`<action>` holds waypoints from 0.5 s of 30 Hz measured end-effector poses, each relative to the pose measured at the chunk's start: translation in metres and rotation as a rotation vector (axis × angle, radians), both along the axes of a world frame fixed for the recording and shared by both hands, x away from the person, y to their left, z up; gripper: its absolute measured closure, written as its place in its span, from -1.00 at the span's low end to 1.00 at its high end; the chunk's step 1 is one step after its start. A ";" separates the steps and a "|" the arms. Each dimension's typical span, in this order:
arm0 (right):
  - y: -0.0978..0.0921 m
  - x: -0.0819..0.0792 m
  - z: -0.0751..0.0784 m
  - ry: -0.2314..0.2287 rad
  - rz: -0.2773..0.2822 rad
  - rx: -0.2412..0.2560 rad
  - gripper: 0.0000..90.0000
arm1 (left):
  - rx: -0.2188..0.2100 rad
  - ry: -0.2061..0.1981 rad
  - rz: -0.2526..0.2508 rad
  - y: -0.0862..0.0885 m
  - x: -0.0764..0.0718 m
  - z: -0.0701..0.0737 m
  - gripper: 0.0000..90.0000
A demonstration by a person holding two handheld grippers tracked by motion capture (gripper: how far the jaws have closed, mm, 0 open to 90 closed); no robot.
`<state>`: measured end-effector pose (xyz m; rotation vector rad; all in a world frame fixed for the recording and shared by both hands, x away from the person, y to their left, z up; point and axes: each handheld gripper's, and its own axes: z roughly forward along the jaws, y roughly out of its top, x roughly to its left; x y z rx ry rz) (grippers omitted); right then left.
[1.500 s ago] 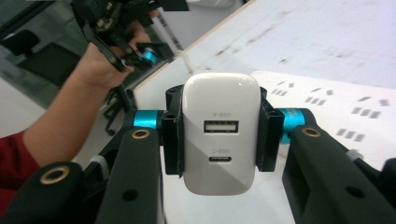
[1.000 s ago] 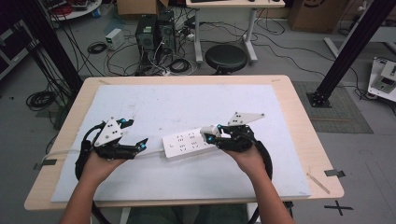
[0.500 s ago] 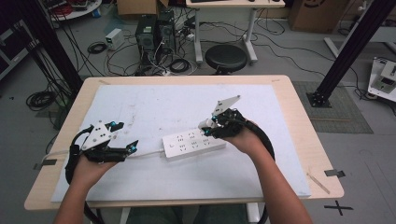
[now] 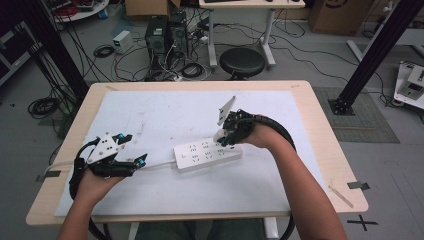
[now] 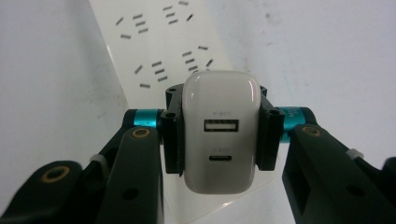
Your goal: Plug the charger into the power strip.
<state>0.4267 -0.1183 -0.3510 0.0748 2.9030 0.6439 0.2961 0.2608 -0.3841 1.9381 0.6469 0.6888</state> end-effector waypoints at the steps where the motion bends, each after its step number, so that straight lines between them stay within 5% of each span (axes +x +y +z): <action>1: 0.001 0.002 0.000 0.007 0.020 -0.011 0.41 | 0.005 0.003 -0.001 0.000 0.000 0.000 -0.55; 15: 0.019 0.017 0.007 0.004 0.217 -0.152 0.41 | 0.006 0.013 -0.002 0.003 0.003 -0.005 -0.55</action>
